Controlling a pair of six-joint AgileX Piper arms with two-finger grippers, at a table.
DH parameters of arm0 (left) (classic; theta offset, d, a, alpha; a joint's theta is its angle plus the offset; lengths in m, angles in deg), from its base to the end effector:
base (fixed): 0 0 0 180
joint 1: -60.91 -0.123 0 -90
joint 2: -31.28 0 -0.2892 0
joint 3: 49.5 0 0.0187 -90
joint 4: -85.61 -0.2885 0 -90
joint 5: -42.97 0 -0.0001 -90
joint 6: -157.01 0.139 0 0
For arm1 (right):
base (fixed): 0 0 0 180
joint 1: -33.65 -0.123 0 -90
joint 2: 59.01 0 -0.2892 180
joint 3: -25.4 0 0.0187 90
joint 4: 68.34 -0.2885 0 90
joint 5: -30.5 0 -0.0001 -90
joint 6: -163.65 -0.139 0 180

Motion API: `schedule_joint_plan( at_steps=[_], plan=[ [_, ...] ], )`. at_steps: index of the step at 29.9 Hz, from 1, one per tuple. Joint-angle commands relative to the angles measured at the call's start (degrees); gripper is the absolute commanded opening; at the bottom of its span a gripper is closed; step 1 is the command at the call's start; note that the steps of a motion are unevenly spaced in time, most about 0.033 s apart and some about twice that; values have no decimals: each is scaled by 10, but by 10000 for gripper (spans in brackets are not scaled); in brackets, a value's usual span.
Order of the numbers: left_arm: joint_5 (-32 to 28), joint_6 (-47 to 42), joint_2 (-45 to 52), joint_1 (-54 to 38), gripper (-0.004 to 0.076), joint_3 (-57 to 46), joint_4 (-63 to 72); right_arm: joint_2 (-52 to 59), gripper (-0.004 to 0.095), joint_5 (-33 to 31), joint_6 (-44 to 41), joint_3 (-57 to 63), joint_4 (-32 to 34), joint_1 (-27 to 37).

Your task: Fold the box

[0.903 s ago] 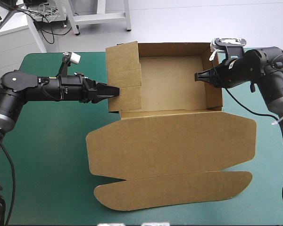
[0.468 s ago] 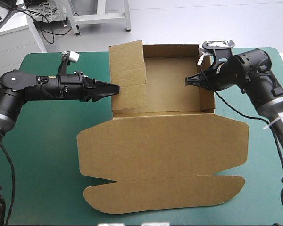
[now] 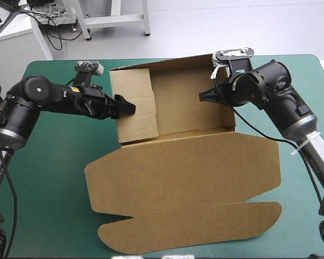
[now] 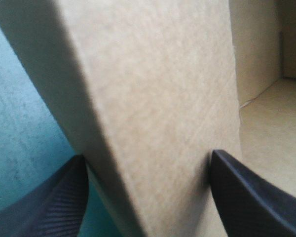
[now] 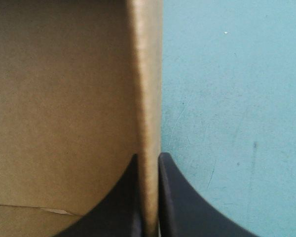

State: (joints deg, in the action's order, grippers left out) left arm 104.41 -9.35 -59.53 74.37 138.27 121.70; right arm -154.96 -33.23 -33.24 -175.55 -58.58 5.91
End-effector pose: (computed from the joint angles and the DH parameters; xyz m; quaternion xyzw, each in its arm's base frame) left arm 0.3392 -0.1552 0.3758 0.1557 0.8939 -0.3038 0.2905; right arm 0.3594 0.1651 0.4006 -0.0965 0.9275 0.0550 0.3570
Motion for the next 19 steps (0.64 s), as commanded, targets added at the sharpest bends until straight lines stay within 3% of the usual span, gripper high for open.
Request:
schedule_joint_plan(
  at_steps=[1, 5, 13, 19],
  plan=[
    [-58, -131, 22, 62, 490, 18, -125, 25, -12, 42, -36, -19, 35, -15],
    [-95, -270, 22, 129, 490, 18, -270, 25, -12, 41, -43, -20, 44, -19],
    [-158, -354, 22, 170, 490, 18, -304, 28, -12, 41, -45, -20, 51, -19],
    [-180, -358, 22, 169, 490, 18, -312, 45, -12, 56, -65, -20, 81, -24]
  ],
)
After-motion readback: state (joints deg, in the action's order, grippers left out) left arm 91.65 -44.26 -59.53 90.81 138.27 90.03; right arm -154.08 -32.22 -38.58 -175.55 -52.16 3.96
